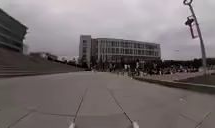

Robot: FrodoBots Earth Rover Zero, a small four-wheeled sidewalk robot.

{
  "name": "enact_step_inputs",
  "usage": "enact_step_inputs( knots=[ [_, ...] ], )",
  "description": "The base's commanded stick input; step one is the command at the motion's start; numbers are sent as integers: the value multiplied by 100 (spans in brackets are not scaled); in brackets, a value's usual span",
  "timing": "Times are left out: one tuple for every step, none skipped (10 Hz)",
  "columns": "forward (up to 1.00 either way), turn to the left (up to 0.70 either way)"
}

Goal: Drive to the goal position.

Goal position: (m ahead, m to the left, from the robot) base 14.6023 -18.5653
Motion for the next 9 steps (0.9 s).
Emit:
enact_step_inputs(
  knots=[
    [45,0],
    [45,-6],
    [45,-19],
    [45,-14],
    [45,0],
    [45,0],
    [45,0],
    [45,0],
    [45,0]
  ],
)
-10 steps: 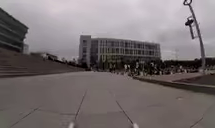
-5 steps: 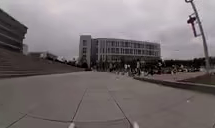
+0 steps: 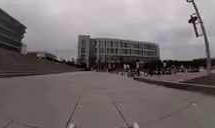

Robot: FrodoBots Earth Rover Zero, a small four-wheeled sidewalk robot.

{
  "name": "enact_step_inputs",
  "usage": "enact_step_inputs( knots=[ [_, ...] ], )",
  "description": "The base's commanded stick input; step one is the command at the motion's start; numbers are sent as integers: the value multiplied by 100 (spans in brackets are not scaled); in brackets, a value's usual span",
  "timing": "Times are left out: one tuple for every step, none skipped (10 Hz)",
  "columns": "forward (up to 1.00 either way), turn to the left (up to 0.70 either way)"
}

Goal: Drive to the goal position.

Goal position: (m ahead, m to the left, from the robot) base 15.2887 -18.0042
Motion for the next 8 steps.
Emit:
enact_step_inputs(
  knots=[
    [45,0],
    [45,0],
    [45,-9],
    [45,-19],
    [45,-27],
    [45,-22],
    [45,-7],
    [45,0]
  ],
)
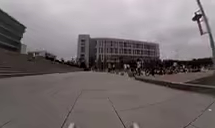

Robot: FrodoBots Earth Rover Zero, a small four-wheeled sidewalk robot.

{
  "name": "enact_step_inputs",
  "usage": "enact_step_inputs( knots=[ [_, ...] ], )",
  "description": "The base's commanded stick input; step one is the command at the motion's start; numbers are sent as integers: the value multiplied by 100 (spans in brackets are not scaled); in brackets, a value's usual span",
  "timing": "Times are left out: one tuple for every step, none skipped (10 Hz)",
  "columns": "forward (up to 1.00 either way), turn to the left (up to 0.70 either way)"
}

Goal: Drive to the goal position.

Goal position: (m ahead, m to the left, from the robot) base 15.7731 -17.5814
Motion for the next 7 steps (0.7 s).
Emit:
enact_step_inputs(
  knots=[
    [45,0],
    [45,0],
    [45,0],
    [45,0],
    [45,0],
    [45,0],
    [45,0]
  ],
)
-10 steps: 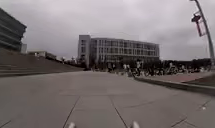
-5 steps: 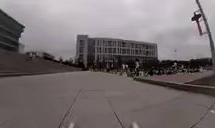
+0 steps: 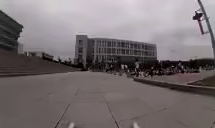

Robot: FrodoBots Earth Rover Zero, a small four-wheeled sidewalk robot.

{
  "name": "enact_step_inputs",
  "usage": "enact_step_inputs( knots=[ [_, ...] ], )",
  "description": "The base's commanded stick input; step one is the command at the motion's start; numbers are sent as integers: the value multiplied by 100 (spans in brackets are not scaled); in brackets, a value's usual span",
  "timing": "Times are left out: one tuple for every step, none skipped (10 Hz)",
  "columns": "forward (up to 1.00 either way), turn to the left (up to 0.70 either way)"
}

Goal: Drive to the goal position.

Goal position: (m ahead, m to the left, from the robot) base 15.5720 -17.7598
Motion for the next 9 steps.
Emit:
enact_step_inputs(
  knots=[
    [45,0],
    [45,0],
    [45,0],
    [45,0],
    [45,0],
    [45,0],
    [45,0],
    [45,0],
    [45,0]
  ],
)
